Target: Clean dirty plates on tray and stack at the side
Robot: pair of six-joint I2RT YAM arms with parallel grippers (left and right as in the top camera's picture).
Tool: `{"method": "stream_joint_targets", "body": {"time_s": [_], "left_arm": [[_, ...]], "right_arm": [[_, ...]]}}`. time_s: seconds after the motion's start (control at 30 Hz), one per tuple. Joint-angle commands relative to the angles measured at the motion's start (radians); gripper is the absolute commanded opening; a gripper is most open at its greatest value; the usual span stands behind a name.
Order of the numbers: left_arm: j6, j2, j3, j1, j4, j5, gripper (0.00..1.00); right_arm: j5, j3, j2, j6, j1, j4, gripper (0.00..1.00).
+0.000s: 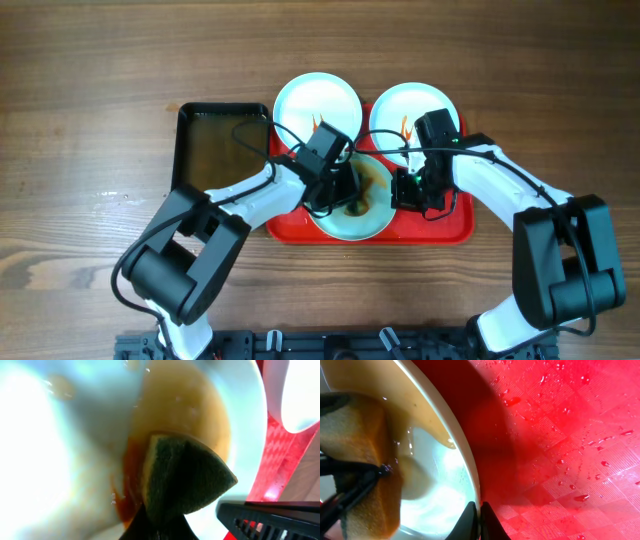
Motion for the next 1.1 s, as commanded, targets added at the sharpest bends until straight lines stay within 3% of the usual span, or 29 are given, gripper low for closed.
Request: {"method": "stream_joint_targets", "body": {"time_s": [0.0,0.1,0.2,0.23,0.3,0.47,0.57,0.8,0.83,0.97,1.0,1.07], "left_arm": [[0.089,0.024,-0.035,0.064,-0.048,-0.151,0.04],[0.171,-0.011,-0.035,0.090,-0.058,-0.166,0.04],[0.317,-0.108,-0.034,0.088,-0.090,0.001,0.04],[0.345,-0.157,-0.034,0.090,-0.144,-0.011,0.04],[0.349,-0.259,-0.034,0.114,-0.248,-0.169,0.04],[0.479,-0.422,-0.035,0.259,-0.268,-0.309,0.04],[0.510,-0.397,-0.035,0.377,-0.286,-0.451,0.04],[0.556,-0.177,-0.044,0.426,-0.284,-0.452,0.09],[0.557,-0.159,-0.044,0.427,-0.284,-0.452,0.12],[0.557,-0.112,-0.044,0.427,-0.285,-0.452,0.63],[0.557,-0.109,-0.044,0.427,-0.280,-0.460,0.71],[0.557,-0.106,-0.044,0.426,-0.261,-0.490,0.72]], "right_arm": [[0.005,-0.009,0.011,-0.005,0.005,-0.011,0.04],[0.005,-0.009,0.011,-0.026,0.005,-0.016,0.04],[0.008,-0.009,0.011,-0.025,0.005,-0.016,0.04],[0.008,-0.009,0.011,-0.026,0.005,-0.017,0.04],[0.009,-0.009,0.011,-0.026,0.005,-0.017,0.04],[0.008,-0.009,0.011,-0.026,0.005,-0.017,0.04],[0.008,-0.009,0.011,-0.025,0.005,-0.016,0.04],[0.008,-0.009,0.011,-0.026,0.005,-0.017,0.05],[0.008,-0.009,0.011,-0.026,0.005,-0.017,0.04],[0.008,-0.009,0.011,-0.026,0.005,-0.017,0.05],[0.008,-0.009,0.011,-0.025,0.005,-0.018,0.05],[0.008,-0.009,0.011,-0.026,0.005,-0.018,0.04]]}}
